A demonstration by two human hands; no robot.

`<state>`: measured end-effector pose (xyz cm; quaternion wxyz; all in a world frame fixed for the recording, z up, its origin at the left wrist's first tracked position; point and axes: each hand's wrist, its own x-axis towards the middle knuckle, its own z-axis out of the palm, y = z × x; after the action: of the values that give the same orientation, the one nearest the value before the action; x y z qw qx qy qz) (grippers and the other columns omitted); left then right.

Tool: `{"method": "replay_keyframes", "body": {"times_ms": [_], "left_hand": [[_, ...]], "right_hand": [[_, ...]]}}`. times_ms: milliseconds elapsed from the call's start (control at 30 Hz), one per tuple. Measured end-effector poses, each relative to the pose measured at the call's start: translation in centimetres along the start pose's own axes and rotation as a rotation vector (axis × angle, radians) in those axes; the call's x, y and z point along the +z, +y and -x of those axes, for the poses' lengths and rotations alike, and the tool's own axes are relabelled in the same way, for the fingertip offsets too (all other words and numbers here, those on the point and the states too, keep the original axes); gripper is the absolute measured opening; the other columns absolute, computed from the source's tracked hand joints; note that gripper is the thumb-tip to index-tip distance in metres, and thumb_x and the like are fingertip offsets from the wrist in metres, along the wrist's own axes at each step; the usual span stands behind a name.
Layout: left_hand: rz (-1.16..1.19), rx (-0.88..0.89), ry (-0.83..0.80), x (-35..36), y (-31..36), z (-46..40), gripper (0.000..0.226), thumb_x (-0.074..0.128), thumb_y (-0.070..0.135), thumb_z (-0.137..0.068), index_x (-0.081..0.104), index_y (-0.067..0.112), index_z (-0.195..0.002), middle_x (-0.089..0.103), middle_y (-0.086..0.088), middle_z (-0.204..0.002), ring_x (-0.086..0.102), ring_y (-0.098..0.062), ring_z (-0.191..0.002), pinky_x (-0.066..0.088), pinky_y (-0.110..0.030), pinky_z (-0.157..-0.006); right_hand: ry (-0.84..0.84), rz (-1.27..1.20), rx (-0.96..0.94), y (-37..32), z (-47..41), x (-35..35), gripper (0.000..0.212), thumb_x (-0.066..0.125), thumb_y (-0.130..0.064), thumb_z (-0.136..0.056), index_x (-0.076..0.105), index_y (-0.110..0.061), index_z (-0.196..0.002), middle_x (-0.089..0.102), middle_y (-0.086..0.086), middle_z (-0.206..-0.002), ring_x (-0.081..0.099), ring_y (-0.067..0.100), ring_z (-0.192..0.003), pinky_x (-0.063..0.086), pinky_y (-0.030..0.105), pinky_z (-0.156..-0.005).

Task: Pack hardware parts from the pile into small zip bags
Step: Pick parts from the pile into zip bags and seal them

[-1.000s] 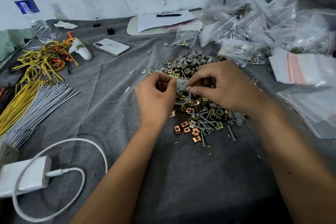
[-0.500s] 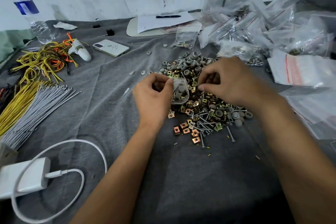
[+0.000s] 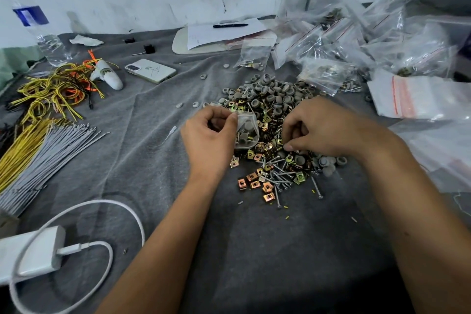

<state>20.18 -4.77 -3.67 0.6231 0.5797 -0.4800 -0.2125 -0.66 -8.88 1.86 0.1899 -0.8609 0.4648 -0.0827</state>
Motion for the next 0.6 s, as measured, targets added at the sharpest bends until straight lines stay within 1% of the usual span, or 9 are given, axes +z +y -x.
{"method": "replay_keyframes", "body": {"times_ms": [67,133,267,367,467,533,600], "left_hand": [[-0.001,-0.002,0.0,0.0,0.0,0.0,0.009,0.077,0.011,-0.09,0.076,0.016,-0.082,0.064,0.015,-0.058,0.052,0.002,-0.052,0.041,-0.015,-0.05],[-0.009,-0.006,-0.001,0.1,0.0,0.0,0.009,0.077,0.012,-0.09,0.076,0.016,-0.082,0.063,0.015,-0.057,0.052,0.002,-0.052,0.041,-0.015,-0.05],[-0.013,-0.006,-0.001,0.0,0.1,0.0,0.008,0.077,0.012,-0.09,0.076,0.015,-0.082,0.066,0.008,-0.06,0.056,-0.005,-0.054,0.045,-0.021,-0.051],[-0.019,0.003,0.0,-0.1,0.3,0.0,0.006,0.076,0.011,-0.09,0.077,0.013,-0.084,0.069,0.002,-0.064,0.058,-0.006,-0.056,0.046,-0.022,-0.052],[-0.003,-0.013,0.017,-0.2,0.3,0.0,0.007,0.076,0.009,-0.09,0.076,0.012,-0.083,0.068,0.005,-0.063,0.058,-0.006,-0.056,0.047,-0.024,-0.052],[0.017,-0.03,0.032,-0.2,0.3,-0.2,0.007,0.075,0.008,-0.09,0.076,0.011,-0.084,0.067,0.004,-0.062,0.059,-0.01,-0.056,0.049,-0.028,-0.052],[0.03,-0.051,0.065,-0.3,0.2,-0.4,0.007,0.075,0.008,-0.09,0.076,0.01,-0.084,0.066,0.004,-0.061,0.058,-0.012,-0.056,0.05,-0.03,-0.054]], "right_hand": [[0.085,-0.081,-0.049,-0.3,0.1,-0.1,0.014,0.086,-0.024,-0.082,0.075,-0.033,-0.079,0.068,-0.019,-0.07,0.063,-0.003,-0.065,0.044,0.011,-0.054],[0.177,-0.171,-0.116,-1.0,0.1,-0.1,0.012,0.086,-0.024,-0.083,0.076,-0.032,-0.081,0.068,-0.017,-0.072,0.063,-0.002,-0.068,0.045,0.01,-0.058],[0.313,-0.218,-0.209,-3.1,-0.4,0.3,0.01,0.086,-0.026,-0.082,0.078,-0.03,-0.085,0.067,-0.014,-0.071,0.061,0.002,-0.067,0.044,0.012,-0.06],[0.321,-0.168,-0.247,-4.4,-1.3,1.2,0.012,0.085,-0.021,-0.082,0.078,-0.029,-0.089,0.066,-0.012,-0.074,0.06,0.003,-0.067,0.043,0.015,-0.063],[0.28,-0.077,-0.248,-4.5,-2.0,2.0,0.017,0.083,-0.016,-0.083,0.079,-0.027,-0.095,0.065,-0.015,-0.079,0.057,-0.002,-0.067,0.038,0.011,-0.065],[0.306,-0.097,-0.226,-4.1,-2.1,2.0,0.015,0.084,-0.018,-0.083,0.078,-0.028,-0.092,0.063,-0.018,-0.077,0.058,-0.004,-0.067,0.036,0.007,-0.063],[0.36,-0.144,-0.209,-3.6,-1.9,1.8,0.012,0.085,-0.021,-0.082,0.077,-0.029,-0.086,0.064,-0.02,-0.074,0.06,-0.006,-0.07,0.04,0.008,-0.062]]}}
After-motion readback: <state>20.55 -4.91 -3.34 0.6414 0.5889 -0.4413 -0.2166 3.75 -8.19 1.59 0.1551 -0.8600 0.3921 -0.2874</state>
